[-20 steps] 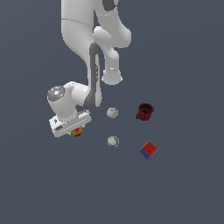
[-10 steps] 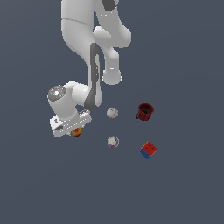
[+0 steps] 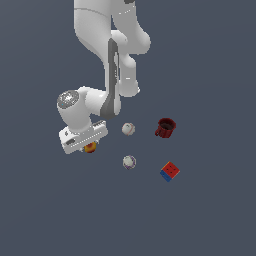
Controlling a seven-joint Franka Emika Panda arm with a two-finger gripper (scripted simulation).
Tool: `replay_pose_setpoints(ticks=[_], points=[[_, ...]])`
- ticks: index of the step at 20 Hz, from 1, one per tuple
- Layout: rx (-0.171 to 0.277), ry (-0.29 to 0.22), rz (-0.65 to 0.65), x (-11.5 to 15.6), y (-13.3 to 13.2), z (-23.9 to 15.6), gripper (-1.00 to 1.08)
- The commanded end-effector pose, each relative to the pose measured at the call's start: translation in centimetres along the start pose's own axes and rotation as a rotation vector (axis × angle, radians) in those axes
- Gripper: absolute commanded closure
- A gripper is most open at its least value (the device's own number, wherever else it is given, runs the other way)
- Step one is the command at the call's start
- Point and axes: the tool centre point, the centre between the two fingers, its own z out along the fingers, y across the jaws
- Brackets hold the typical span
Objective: Pick up a designated object from a clutter of objects.
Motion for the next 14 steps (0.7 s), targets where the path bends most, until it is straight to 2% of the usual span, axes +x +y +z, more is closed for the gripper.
replay_pose_setpoints(ticks=[1, 14], points=[[-0.001, 0.001, 0.0, 0.5, -0.8, -1.4, 1.08], [-0.004, -0.001, 0.001, 3.9, -7.9, -12.7, 1.08]])
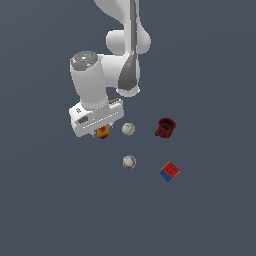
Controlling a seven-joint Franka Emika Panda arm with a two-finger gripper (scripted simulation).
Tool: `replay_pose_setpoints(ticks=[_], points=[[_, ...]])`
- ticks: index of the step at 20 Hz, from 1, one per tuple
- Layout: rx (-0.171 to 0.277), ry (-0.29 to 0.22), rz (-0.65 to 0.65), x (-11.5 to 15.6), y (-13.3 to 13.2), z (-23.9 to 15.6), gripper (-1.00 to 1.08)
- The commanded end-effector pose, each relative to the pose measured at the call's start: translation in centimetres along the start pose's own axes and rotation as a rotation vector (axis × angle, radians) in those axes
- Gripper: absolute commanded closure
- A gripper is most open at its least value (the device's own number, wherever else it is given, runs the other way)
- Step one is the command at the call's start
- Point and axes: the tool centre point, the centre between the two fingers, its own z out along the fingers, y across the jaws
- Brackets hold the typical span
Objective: Pick up a designated object from a clutter of objects.
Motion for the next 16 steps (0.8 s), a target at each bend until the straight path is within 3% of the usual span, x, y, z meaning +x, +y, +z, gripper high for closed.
replay_pose_setpoints(ticks=[1, 16], points=[[-0.002, 0.0, 0.001, 0.8, -1.6, -2.6, 1.08], [-0.004, -0.001, 0.001, 5.6, -10.9, -17.8, 1.08]])
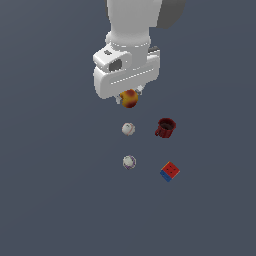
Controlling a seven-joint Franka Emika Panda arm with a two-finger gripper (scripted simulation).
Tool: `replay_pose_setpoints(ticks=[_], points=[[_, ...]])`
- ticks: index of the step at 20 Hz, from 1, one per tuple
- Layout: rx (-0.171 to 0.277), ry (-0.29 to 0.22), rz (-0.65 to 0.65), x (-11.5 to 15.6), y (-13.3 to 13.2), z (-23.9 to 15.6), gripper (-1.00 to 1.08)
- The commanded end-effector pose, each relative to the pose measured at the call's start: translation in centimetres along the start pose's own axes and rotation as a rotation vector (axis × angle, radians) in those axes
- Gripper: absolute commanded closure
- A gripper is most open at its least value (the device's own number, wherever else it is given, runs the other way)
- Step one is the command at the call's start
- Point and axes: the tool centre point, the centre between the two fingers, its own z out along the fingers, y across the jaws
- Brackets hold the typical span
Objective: Pick up a designated object from a clutter of objects.
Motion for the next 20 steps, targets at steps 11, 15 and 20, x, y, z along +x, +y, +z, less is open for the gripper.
replay_pose_setpoints(ticks=[11, 15, 20], points=[[0.002, 0.002, 0.001, 3.0, -4.9, -8.5, 1.08], [0.003, 0.002, 0.001, 3.4, -5.5, -9.5, 1.08], [0.003, 0.002, 0.001, 3.6, -5.5, -9.7, 1.08]])
